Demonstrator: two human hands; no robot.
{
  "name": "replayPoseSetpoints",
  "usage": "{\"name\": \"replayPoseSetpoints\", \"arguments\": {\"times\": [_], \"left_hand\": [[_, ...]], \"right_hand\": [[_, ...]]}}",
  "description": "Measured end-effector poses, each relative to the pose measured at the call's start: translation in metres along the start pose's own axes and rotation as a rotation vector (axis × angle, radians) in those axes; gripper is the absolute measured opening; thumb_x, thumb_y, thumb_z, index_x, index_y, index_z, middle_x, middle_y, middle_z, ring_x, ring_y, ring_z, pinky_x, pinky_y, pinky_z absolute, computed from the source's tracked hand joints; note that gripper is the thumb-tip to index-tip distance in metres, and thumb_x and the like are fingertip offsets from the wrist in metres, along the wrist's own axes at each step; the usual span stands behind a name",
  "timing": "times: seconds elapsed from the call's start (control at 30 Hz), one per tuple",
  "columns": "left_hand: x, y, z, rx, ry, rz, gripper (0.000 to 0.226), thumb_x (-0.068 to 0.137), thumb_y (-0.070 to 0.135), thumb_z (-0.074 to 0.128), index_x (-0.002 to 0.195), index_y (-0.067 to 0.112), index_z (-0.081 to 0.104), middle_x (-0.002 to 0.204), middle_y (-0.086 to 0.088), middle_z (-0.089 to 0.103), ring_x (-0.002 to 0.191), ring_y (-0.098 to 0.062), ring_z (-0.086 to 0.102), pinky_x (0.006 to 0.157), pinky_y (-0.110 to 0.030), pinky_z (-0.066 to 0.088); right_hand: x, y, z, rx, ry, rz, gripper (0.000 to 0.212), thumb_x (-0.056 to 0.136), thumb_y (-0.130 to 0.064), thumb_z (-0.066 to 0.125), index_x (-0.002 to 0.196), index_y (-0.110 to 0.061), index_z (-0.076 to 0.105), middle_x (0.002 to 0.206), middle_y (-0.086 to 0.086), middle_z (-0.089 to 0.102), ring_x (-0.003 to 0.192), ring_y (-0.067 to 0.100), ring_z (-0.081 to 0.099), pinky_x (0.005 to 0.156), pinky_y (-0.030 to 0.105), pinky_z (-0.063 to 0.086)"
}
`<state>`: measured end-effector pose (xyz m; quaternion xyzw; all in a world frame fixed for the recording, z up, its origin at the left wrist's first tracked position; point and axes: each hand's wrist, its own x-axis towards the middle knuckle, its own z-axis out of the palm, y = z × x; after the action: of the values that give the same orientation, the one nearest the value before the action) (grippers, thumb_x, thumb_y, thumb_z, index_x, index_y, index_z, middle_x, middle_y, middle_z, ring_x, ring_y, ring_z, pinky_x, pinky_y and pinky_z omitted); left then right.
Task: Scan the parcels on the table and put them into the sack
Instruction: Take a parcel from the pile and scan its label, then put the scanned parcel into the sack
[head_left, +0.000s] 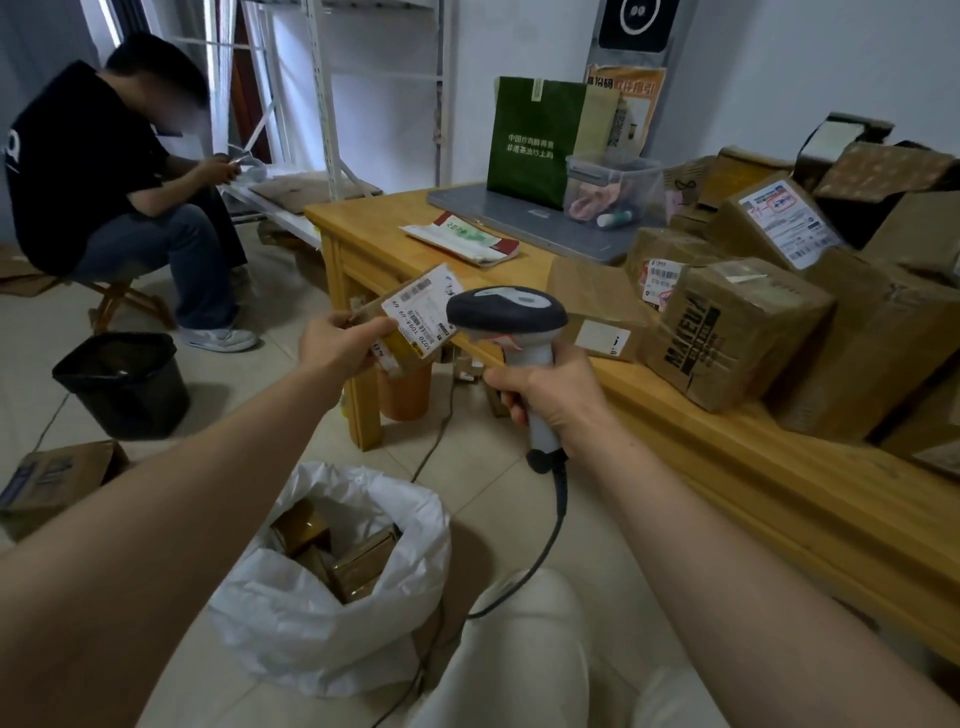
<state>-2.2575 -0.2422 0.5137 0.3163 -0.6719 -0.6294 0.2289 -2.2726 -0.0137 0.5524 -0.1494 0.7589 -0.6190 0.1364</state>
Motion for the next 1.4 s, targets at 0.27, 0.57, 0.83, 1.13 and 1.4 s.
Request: {"name": "replayPoseSetpoints", "arguments": {"times": [0.27,0.57,0.83,1.13,1.4], "left_hand": [[0.003,-0.104,-0.036,0.088,0.163,-0.429,0.039,0.086,0.037,0.068,0.097,0.002,0.056,0.093,-0.018,0.063,0.084,-0.029,0.064,0.070,-0.037,0.056],[0.026,-0.189,-0.052,0.105,0.154,-0.583,0.031,0.087,0.027,0.067,0.101,0.003,0.054,0.083,-0.016,0.060,0.086,-0.031,0.061,0.074,-0.039,0.055],[0.022,-0.175,-0.020,0.149,0.072,-0.568,0.047,0.091,0.023,0.062,0.129,0.000,0.046,0.124,-0.020,0.055,0.108,-0.036,0.058,0.076,-0.038,0.048],[-0.021,-0.084,0.063,0.276,-0.163,-0.103,0.050,0.088,0.028,0.059,0.134,0.012,0.049,0.122,-0.012,0.059,0.108,-0.027,0.058,0.089,-0.038,0.050],[-0.077,0.009,0.154,0.248,-0.279,0.267,0.057,0.091,0.023,0.060,0.144,0.014,0.040,0.136,-0.007,0.053,0.123,-0.024,0.052,0.102,-0.042,0.046]], "right_hand": [[0.010,0.047,0.033,0.031,-0.100,0.266,0.012,0.081,-0.006,0.071,0.078,-0.010,0.060,0.053,0.000,0.058,0.043,0.011,0.051,0.045,0.023,0.045],[0.023,0.074,0.055,0.087,-0.091,0.402,0.016,0.081,-0.001,0.069,0.072,-0.006,0.057,0.053,0.006,0.054,0.040,0.014,0.046,0.040,0.023,0.040],[0.025,0.078,0.059,0.092,-0.035,0.431,0.010,0.081,-0.001,0.069,0.079,-0.005,0.059,0.050,0.005,0.054,0.042,0.015,0.046,0.042,0.024,0.040],[-0.005,0.052,0.019,0.135,0.142,0.271,0.011,0.083,-0.003,0.067,0.077,-0.006,0.058,0.057,0.006,0.055,0.045,0.014,0.048,0.043,0.025,0.041],[-0.045,0.023,-0.056,0.208,0.364,0.121,0.007,0.084,-0.004,0.066,0.082,-0.008,0.060,0.057,0.004,0.056,0.042,0.012,0.049,0.041,0.022,0.043]]}}
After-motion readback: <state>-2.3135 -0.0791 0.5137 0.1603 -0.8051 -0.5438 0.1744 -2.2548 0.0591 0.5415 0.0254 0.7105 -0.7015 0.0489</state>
